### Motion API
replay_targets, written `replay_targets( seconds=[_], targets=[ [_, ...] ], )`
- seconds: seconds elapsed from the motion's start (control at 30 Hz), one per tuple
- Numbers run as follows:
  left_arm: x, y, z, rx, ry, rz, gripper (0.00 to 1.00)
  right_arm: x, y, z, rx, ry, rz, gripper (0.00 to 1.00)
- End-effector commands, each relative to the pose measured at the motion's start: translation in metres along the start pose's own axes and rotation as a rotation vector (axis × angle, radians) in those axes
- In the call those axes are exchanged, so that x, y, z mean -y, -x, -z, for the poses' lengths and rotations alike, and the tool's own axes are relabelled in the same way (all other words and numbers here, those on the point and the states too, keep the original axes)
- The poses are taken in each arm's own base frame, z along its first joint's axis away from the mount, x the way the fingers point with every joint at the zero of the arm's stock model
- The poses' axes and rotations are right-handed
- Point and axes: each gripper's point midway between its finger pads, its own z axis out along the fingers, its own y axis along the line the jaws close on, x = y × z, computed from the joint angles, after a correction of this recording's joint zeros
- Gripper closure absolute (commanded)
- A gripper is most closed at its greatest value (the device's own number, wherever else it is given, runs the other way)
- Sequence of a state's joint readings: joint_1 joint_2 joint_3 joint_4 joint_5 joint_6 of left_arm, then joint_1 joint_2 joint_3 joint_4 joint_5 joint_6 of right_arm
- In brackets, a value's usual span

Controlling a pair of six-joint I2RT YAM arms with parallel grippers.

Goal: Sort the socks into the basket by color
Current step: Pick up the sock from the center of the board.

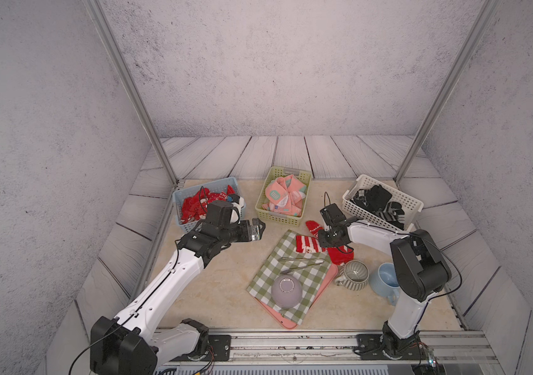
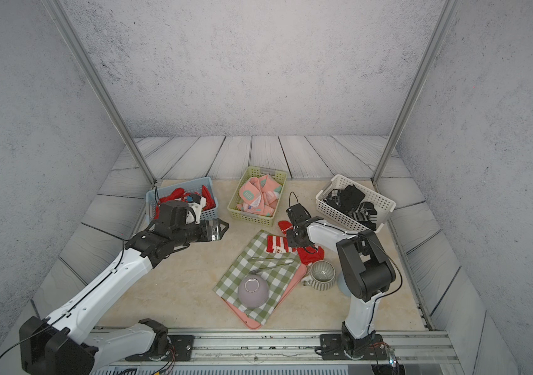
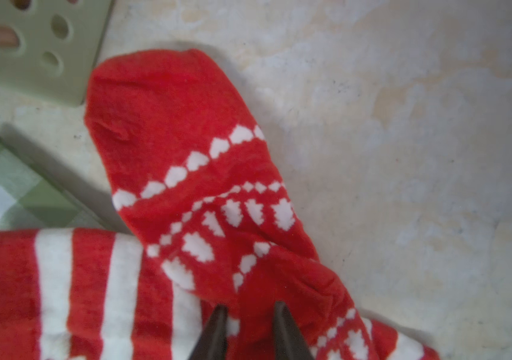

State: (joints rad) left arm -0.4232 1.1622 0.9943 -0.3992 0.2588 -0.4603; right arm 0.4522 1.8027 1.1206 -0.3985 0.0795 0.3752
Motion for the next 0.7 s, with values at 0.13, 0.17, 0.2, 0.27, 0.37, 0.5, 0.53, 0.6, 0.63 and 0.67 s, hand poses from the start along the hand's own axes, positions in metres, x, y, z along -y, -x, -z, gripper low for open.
replay_targets(
  seconds=[0.13,0.17,0.2,0.27,0.37,0.5,0.53,0.6,0.63,0.67],
  targets=[
    [0.003,0.0,-0.002,0.005,-0.014,-0.001,0.0,0.001,0.005,0.019,0.04,0.013,-0.01,0.91],
    [0.003,0.0,-0.003,0.005,-0.015,-0.002,0.0,0.001,0.006,0.021,0.042,0.016,-0.01,0.93],
    [0.003,0.0,-0.003,0.004,-0.017,-0.001,0.0,0.001,0.008,0.025,0.049,0.02,-0.01,0.94],
    [0.003,-0.001,-0.004,0.002,-0.019,-0.002,0.0,-0.001,0.011,0.032,0.063,0.028,-0.011,0.95],
    [0.004,-0.001,-0.004,0.002,-0.018,-0.007,0.0,-0.001,0.016,0.044,0.098,0.04,-0.016,0.99],
    [0.006,0.0,-0.005,0.004,-0.023,-0.011,0.0,-0.003,0.02,0.056,0.121,0.06,-0.017,0.99],
    [0.007,0.0,-0.005,0.003,-0.027,-0.01,0.0,-0.004,0.02,0.059,0.124,0.065,-0.019,0.99],
    [0.009,0.0,-0.006,0.004,-0.036,-0.016,0.0,-0.006,0.019,0.063,0.129,0.079,-0.018,1.0],
    [0.011,0.0,-0.006,0.004,-0.044,-0.017,0.0,-0.007,0.019,0.068,0.138,0.089,-0.019,1.0],
    [0.012,0.0,-0.007,0.003,-0.052,-0.02,0.0,-0.008,0.02,0.072,0.15,0.1,-0.019,1.0]
  ],
)
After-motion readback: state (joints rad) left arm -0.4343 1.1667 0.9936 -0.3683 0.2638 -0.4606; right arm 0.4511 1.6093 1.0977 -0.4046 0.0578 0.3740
